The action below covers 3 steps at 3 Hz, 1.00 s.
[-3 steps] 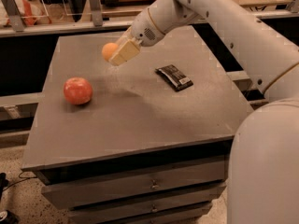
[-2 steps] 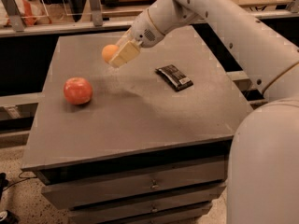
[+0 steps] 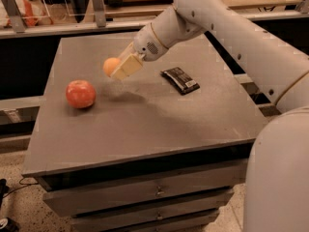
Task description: Move orange near apple
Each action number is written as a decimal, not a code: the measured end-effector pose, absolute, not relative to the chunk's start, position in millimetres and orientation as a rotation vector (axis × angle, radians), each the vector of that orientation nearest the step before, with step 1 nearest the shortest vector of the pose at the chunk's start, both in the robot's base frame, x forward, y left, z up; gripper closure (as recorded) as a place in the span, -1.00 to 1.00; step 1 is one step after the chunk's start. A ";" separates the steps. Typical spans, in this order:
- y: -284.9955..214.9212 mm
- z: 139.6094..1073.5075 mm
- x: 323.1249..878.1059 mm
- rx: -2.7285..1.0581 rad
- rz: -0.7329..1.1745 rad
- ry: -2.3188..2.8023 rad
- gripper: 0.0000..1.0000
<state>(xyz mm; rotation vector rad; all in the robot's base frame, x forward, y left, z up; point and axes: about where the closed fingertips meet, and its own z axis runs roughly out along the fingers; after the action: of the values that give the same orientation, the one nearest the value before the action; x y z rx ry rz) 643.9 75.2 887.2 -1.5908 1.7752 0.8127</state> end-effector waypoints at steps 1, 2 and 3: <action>88.1 874.6 634.0 -1.577 0.867 1.786 1.00; 98.6 866.5 624.1 -1.558 0.905 1.795 1.00; 106.1 860.3 612.1 -1.551 0.928 1.806 1.00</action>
Offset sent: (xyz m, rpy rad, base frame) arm -0.0321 0.0328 -0.0288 0.0633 0.1010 -0.0113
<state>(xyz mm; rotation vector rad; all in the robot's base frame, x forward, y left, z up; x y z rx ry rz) 612.1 106.1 860.3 -1.5511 1.8065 0.9282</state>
